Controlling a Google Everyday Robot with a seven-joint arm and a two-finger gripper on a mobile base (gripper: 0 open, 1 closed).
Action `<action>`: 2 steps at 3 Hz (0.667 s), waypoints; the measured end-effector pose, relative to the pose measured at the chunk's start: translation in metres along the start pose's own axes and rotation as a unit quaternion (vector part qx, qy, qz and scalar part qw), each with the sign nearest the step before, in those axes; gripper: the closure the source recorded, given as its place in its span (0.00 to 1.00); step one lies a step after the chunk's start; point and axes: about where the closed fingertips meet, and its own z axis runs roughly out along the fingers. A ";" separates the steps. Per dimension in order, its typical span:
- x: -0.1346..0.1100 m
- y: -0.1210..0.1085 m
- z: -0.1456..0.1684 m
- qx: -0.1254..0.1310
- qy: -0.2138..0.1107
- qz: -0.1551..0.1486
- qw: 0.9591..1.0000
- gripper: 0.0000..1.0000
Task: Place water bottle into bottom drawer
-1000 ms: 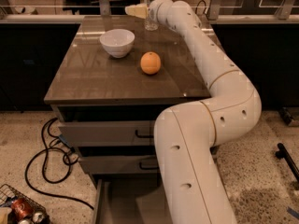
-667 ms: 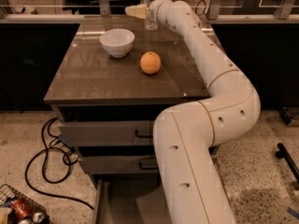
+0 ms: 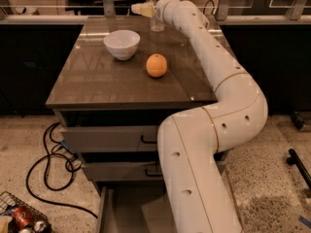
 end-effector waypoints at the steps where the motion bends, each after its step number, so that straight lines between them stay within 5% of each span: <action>1: -0.002 0.003 0.001 -0.006 -0.003 0.003 1.000 0.13; 2: -0.002 0.005 0.003 -0.007 -0.003 0.003 1.000 0.36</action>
Offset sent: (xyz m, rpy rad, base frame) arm 0.0001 0.0034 0.0021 0.0087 -0.0016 0.0096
